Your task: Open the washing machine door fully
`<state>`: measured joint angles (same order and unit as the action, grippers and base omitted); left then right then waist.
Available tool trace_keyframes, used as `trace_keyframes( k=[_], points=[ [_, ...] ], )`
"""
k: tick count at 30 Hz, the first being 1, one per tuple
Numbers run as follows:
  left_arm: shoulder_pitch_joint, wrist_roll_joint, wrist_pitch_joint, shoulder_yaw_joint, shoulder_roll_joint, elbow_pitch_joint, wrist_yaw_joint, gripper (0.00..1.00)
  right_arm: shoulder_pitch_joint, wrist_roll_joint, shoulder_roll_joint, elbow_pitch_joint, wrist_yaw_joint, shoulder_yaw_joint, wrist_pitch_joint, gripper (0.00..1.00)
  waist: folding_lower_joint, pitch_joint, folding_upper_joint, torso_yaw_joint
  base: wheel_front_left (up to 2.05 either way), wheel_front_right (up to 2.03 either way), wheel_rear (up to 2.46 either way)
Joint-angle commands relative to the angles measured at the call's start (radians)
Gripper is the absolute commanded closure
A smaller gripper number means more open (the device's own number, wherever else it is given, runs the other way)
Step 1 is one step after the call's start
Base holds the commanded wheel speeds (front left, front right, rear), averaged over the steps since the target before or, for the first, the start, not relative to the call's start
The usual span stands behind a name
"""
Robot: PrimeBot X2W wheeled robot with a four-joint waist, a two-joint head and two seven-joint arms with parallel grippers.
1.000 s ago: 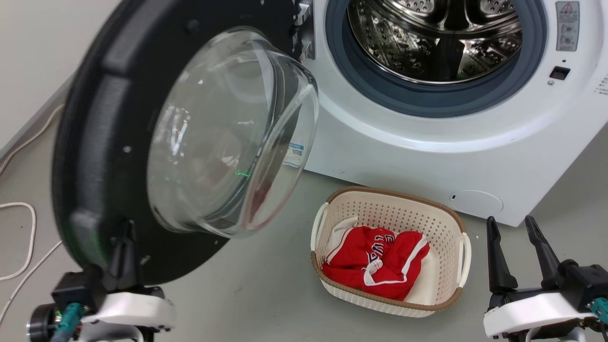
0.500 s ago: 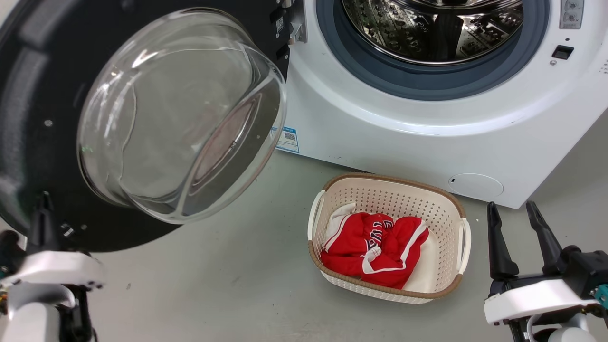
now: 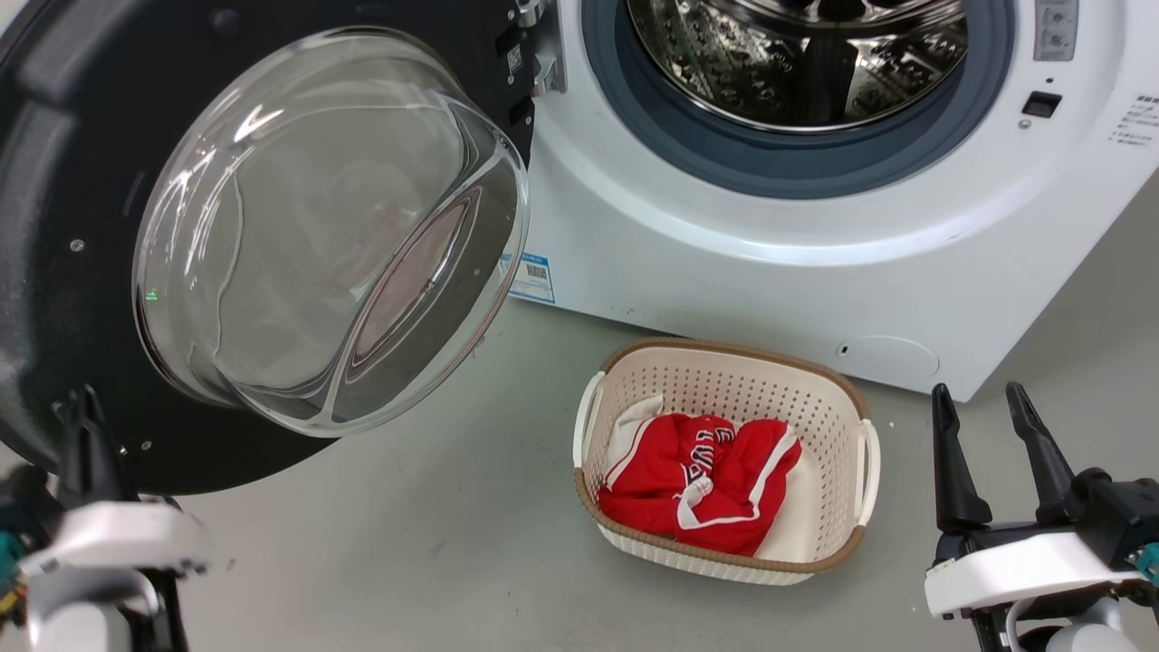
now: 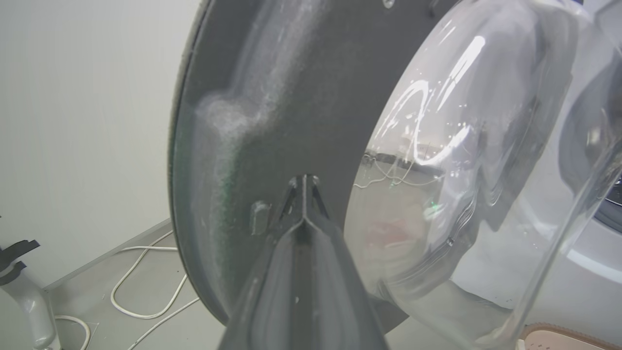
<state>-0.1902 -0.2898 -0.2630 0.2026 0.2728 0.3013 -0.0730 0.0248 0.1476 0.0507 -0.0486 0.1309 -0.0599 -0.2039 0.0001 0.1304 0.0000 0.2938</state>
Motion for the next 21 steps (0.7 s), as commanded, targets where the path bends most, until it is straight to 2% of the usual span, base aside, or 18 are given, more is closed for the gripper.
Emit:
trace_keyframes(
  k=[1,8,12,13,14,15,21],
  points=[
    [0.044,0.018,-0.002,0.001,-0.022,-0.035,0.004,1.00,-0.003,0.002,-0.001,-0.006,0.000,-0.003,-0.007,0.00,-0.0001,-0.016,0.0000,-0.003,0.00,0.00,0.00],
    [0.193,0.072,-0.002,-0.032,-0.114,-0.198,0.009,1.00,-0.016,0.022,-0.001,-0.009,0.000,0.008,-0.025,0.00,-0.0001,-0.050,0.0000,-0.012,0.00,0.00,0.00],
    [0.240,0.085,-0.002,-0.050,-0.147,-0.265,0.028,1.00,-0.016,0.015,-0.001,-0.006,0.000,0.013,-0.026,0.00,-0.0001,-0.059,0.0000,-0.023,0.00,0.00,0.00],
    [0.254,0.087,-0.002,-0.057,-0.158,-0.278,0.029,0.62,-0.018,0.013,-0.001,-0.005,0.000,0.014,-0.027,0.00,-0.0001,-0.062,0.0000,-0.026,0.00,0.00,0.00],
    [0.261,0.084,-0.002,-0.060,-0.168,-0.291,0.028,0.15,-0.020,0.011,-0.001,-0.005,0.000,0.014,-0.027,0.00,-0.0001,-0.064,0.0000,-0.030,0.00,0.00,0.00],
    [0.266,0.083,-0.002,-0.064,-0.175,-0.306,0.029,0.00,-0.023,0.009,-0.001,-0.003,0.000,0.013,-0.027,0.00,-0.0001,-0.065,0.0000,-0.032,0.00,0.00,0.00],
    [0.266,0.106,-0.002,-0.123,-0.204,-0.368,0.029,0.00,-0.023,-0.006,-0.001,0.010,0.000,0.020,-0.031,0.00,-0.0001,-0.075,0.0000,-0.060,0.00,0.00,0.00]
  ],
)
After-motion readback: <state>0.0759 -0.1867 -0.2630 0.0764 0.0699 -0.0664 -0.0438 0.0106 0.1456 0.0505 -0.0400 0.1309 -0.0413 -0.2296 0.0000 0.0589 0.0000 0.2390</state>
